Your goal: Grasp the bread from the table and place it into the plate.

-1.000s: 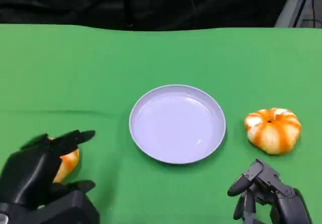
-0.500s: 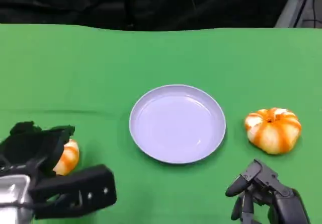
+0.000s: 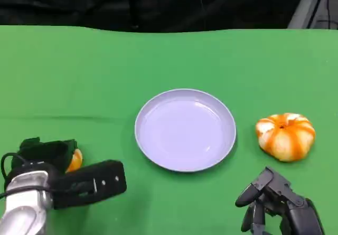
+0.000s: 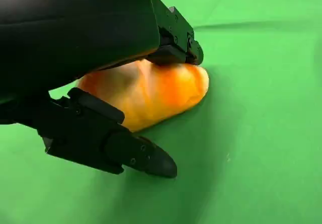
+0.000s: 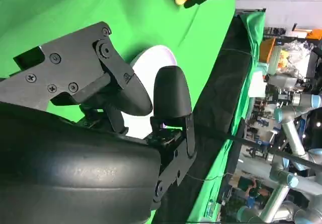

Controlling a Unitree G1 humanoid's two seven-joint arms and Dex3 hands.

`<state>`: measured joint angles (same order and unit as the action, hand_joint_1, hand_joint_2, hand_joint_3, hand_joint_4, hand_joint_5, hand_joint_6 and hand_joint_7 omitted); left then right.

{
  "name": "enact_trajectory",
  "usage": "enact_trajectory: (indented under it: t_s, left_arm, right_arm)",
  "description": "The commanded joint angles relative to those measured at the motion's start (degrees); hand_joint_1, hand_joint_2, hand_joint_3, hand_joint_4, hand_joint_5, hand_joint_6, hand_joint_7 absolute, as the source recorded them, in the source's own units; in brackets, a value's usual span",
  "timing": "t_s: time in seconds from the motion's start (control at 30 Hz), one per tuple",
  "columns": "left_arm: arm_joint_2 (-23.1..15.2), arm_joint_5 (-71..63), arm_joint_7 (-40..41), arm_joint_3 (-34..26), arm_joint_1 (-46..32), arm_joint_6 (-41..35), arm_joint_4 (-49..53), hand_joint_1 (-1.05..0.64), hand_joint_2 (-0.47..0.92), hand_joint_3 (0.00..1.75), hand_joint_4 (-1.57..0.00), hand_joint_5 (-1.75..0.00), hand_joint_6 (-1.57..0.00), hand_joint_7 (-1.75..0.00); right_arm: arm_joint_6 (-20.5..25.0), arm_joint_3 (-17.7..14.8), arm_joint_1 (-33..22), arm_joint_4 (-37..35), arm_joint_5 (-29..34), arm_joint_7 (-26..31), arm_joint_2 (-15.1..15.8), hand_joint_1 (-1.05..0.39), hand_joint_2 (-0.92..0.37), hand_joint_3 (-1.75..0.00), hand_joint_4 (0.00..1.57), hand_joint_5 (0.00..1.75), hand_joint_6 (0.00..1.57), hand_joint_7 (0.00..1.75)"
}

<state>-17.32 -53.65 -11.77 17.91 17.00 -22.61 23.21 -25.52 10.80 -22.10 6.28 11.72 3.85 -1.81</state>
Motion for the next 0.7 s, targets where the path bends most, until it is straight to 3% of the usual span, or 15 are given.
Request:
enact_trajectory:
  t_s: [0.03, 0.1, 0.13, 0.17, 0.23, 0.27, 0.33, 0.53, 0.57, 0.6, 0.67, 0.7]
  left_arm:
    - [-0.7, 3.6, 6.4, 0.2, -0.5, 2.3, 6.8, -0.28, 0.9, 0.02, -0.25, -0.78, -0.55, -0.09]
    - [-1.3, 5.4, 16.8, -0.9, -1.2, 9.0, 8.6, -0.26, 0.9, 0.01, -0.59, -1.04, -0.84, -0.23]
    - [-1.6, 6.4, 21.7, -1.3, -1.5, 12.7, 9.4, -0.24, 0.89, 0.01, -0.73, -1.37, -0.94, -0.49]
    - [-1.9, 7.2, 25.1, -1.6, -1.5, 15.5, 10.3, -0.22, 0.88, 0.01, -0.88, -1.59, -0.89, -0.98]
    - [-2.3, 8.1, 30.3, -1.5, -1.8, 19.7, 9.9, -0.2, 0.87, 0.01, -0.96, -1.71, -0.84, -1.27]
    - [-2.3, 8.5, 32.6, -1.6, -2.3, 21.6, 8.3, -0.16, 0.88, 0.05, -0.98, -1.73, -0.79, -1.55]
    - [-2.4, 8.9, 35.4, -1.6, -2.9, 24.0, 6.0, -0.12, 0.88, 0.07, -0.98, -1.74, -0.76, -1.71]
    - [-2.3, 8.8, 39.8, -2.4, -4.3, 26.9, -1.9, -0.05, 0.86, 0.1, -0.99, -1.75, -0.79, -1.75]
    - [-2.1, 8.6, 40.5, -2.4, -4.3, 27.0, -2.6, -0.03, 0.61, 0.59, -1.0, -1.75, -0.81, -1.75]
    - [-1.7, 8.6, 41.3, -2.3, -4.3, 27.7, -4.1, -0.02, 0.43, 0.94, -1.01, -1.75, -0.82, -1.75]
    - [-1.1, 8.6, 42.2, -1.9, -4.1, 29.0, -6.6, 0.0, 0.21, 1.37, -1.04, -1.75, -0.85, -1.75]
    - [-0.7, 9.3, 42.2, -1.8, -3.9, 30.5, -7.5, 0.0, 0.17, 1.43, -1.05, -1.75, -0.86, -1.75]
  right_arm:
    - [0.0, -0.1, 0.1, 0.3, -0.4, -0.1, 0.5, -0.22, -0.7, -1.41, 0.72, 1.75, 0.44, 1.75]
    - [0.1, 0.0, 0.1, 0.4, -0.5, -0.1, 0.4, -0.23, -0.7, -1.41, 0.72, 1.75, 0.44, 1.75]
    - [0.1, 0.0, 0.1, 0.4, -0.5, -0.1, 0.4, -0.23, -0.7, -1.41, 0.72, 1.75, 0.44, 1.75]
    - [0.0, 0.0, 0.1, 0.3, -0.5, -0.1, 0.4, -0.23, -0.7, -1.41, 0.72, 1.75, 0.44, 1.75]
    - [-0.2, -0.1, 0.1, 0.3, -0.8, -0.2, 0.4, -0.23, -0.7, -1.41, 0.72, 1.75, 0.44, 1.75]
    - [-0.1, -0.1, 0.1, 0.3, -1.1, -0.2, 0.4, -0.23, -0.7, -1.41, 0.72, 1.75, 0.44, 1.75]
    - [-0.1, -0.1, 0.0, 0.4, -1.3, -0.3, 0.3, -0.23, -0.7, -1.41, 0.72, 1.75, 0.44, 1.75]
    - [-0.1, 0.0, 0.2, 0.2, -0.3, 0.0, 0.5, -0.23, -0.7, -1.41, 0.72, 1.75, 0.44, 1.75]
    - [-0.3, 0.0, 0.3, 0.1, -0.1, 0.1, 0.5, -0.22, -0.7, -1.42, 0.72, 1.75, 0.44, 1.75]
    - [-0.5, -0.1, 0.4, -0.1, 0.1, 0.3, 0.5, -0.22, -0.7, -1.42, 0.72, 1.75, 0.44, 1.75]
    - [-0.6, -0.1, 0.6, -0.2, 0.3, 0.5, 0.5, -0.21, -0.7, -1.42, 0.72, 1.75, 0.45, 1.75]
    - [-0.6, -0.1, 0.6, -0.2, 0.3, 0.6, 0.4, -0.21, -0.7, -1.43, 0.73, 1.75, 0.45, 1.75]
